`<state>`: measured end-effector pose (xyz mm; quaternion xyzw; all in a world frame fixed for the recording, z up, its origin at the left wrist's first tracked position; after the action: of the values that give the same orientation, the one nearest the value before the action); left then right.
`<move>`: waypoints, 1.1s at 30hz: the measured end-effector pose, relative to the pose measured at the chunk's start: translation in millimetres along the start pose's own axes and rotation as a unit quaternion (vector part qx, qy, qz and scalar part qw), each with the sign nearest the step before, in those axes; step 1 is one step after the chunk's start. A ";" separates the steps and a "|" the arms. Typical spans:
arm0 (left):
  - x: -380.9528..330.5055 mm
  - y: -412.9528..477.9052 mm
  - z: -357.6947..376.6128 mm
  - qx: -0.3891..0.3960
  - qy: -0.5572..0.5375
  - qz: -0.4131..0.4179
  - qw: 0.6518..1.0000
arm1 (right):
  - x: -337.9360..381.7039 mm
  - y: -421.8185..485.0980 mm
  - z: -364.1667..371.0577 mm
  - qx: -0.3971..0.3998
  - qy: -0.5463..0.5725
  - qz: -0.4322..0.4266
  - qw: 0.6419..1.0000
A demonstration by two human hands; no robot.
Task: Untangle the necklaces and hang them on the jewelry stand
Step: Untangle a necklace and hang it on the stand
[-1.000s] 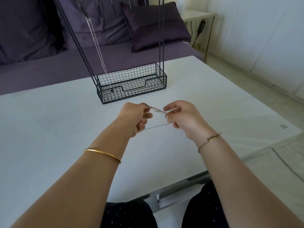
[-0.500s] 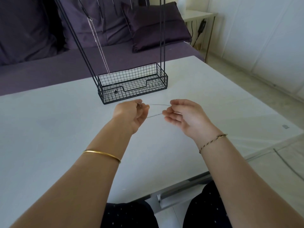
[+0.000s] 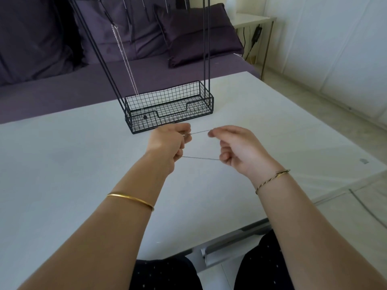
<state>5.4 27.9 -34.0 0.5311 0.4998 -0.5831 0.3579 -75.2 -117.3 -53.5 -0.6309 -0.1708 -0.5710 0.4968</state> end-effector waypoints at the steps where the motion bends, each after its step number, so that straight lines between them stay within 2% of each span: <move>1: 2.3 -1.2 4.0 0.024 0.010 -0.008 1.000 | 3.2 0.2 -2.9 -0.004 0.037 -0.007 0.999; 6: 12.9 -5.3 18.7 0.111 0.059 -0.040 0.991 | 7.8 1.3 -16.3 -0.047 0.146 -0.023 0.988; 11: 13.9 0.6 11.6 0.099 0.084 -0.041 0.991 | 7.8 5.7 -28.6 -0.065 0.253 -0.032 0.965; 14: 11.2 3.1 12.3 0.103 0.106 -0.031 0.989 | 2.8 8.3 -28.7 -0.064 0.275 -0.009 0.959; 16: 9.1 3.6 13.8 0.100 0.104 -0.028 0.989 | -3.3 10.2 -27.5 -0.067 0.244 0.022 0.967; 20: 10.5 2.6 14.3 0.093 0.058 -0.039 0.993 | -9.4 11.9 -24.2 -0.065 0.088 0.063 0.992; 25: 7.5 2.6 8.9 0.069 0.044 -0.012 0.997 | 1.5 1.6 -11.1 -0.042 -0.132 -0.003 0.990; 28: 7.7 3.0 4.6 0.060 0.050 -0.009 0.997 | 7.5 -1.9 -11.1 -0.047 -0.125 -0.040 0.990; 33: 10.3 2.9 2.7 0.060 0.054 -0.021 0.997 | 9.9 -0.1 -13.2 -0.046 -0.001 -0.037 0.998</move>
<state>5.6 25.8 -44.8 0.5720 0.4938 -0.5895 0.2856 -79.7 -131.5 -46.5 -0.6466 -0.1679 -0.5955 0.4463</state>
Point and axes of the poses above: each hand's wrist, its own y-axis towards the middle knuckle, its own z-axis out of the palm, x = y × z, the point moved 9 cm from there along y, towards the middle knuckle, and after that the axes turned 8 degrees about z, right-handed, at the moved point
